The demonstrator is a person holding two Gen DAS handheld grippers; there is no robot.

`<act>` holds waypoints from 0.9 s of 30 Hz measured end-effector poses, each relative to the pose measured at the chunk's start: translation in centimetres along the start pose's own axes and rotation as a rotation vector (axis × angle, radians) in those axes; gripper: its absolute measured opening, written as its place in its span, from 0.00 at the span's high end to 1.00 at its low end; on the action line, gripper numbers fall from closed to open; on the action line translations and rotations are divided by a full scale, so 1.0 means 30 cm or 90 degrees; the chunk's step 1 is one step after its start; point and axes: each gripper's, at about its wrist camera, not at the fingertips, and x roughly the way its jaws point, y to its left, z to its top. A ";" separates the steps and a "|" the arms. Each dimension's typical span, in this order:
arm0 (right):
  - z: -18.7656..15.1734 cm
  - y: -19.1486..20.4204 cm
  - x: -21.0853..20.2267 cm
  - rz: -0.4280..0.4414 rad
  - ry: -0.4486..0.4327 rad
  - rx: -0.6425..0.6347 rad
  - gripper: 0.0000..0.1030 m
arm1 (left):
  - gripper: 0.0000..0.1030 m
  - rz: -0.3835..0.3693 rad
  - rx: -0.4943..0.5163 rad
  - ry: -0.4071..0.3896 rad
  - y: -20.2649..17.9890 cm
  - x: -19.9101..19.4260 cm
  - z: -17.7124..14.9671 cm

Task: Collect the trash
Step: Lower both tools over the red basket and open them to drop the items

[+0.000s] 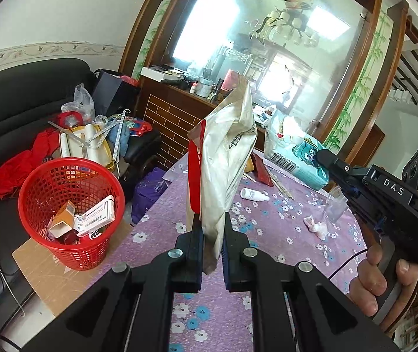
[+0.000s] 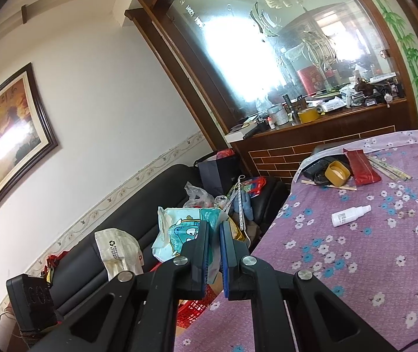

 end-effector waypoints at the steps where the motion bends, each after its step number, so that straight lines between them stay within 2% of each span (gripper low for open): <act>1: -0.002 0.002 0.004 0.001 0.001 -0.001 0.92 | 0.89 0.001 -0.002 0.000 0.005 0.002 0.001; 7: -0.005 0.017 0.033 0.005 0.006 -0.004 0.92 | 0.89 0.015 -0.012 -0.007 0.035 -0.008 0.010; 17: -0.027 0.108 0.123 0.035 0.034 -0.029 0.92 | 0.89 0.086 -0.058 -0.050 0.219 -0.089 0.055; 24: -0.082 0.183 0.280 0.044 0.080 -0.041 0.92 | 0.89 0.122 -0.108 -0.057 0.390 -0.079 0.090; 27: -0.115 0.215 0.373 0.044 0.108 -0.050 0.92 | 0.89 0.119 -0.122 -0.037 0.446 -0.041 0.092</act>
